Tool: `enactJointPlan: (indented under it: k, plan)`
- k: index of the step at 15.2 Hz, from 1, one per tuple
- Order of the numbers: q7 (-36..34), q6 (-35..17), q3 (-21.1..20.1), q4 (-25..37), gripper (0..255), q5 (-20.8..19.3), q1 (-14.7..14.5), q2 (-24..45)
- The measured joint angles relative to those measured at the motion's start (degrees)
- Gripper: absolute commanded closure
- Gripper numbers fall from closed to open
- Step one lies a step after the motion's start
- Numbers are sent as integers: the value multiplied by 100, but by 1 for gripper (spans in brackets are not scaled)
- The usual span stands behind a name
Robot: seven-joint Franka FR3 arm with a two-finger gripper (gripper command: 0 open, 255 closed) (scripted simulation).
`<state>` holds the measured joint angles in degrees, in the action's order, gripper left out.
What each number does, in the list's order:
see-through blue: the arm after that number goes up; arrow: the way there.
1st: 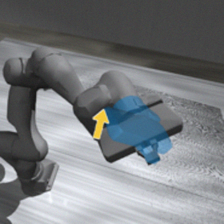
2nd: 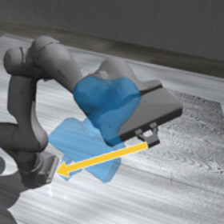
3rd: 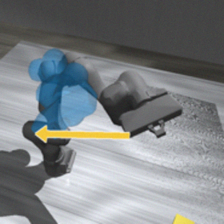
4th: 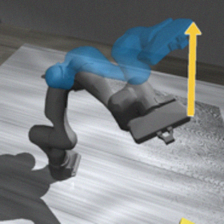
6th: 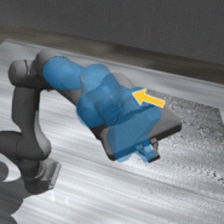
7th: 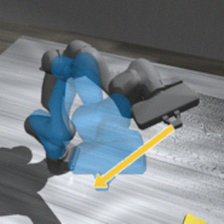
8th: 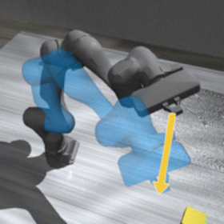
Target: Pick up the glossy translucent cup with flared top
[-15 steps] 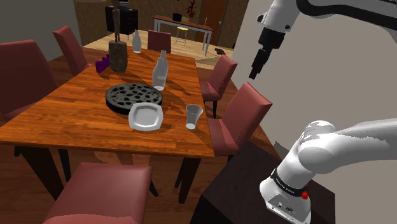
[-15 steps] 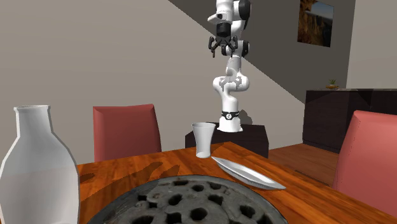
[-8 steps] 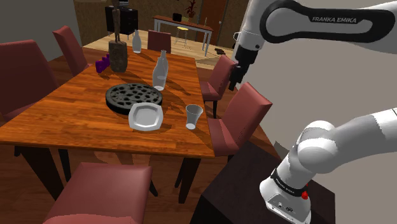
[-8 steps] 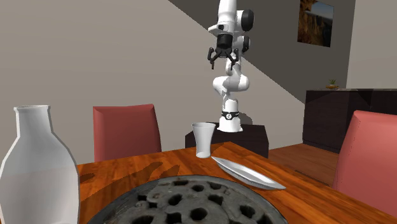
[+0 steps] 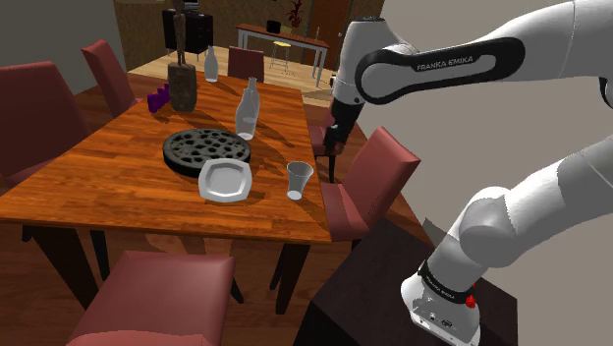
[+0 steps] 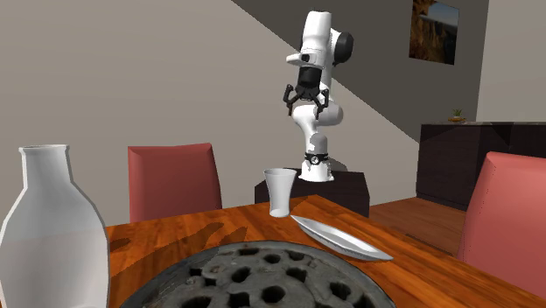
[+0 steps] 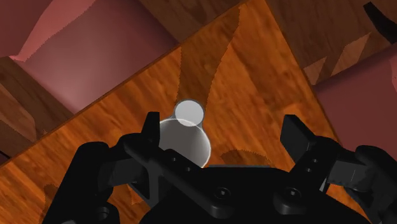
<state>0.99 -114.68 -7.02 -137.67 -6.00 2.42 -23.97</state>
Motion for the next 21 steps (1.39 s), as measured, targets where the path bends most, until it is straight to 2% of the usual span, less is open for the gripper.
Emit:
enactJointPlan:
  k: [5,10,14,21]
  plan:
    - [-434,-735,-197,269,0,-428,118,1090]
    - [-1007,-1329,-324,629,0,-1025,182,2194]
    - [-1422,-1534,-303,1224,0,-1553,167,3135]
    - [-1754,-1937,-218,1311,0,-1918,130,3704]
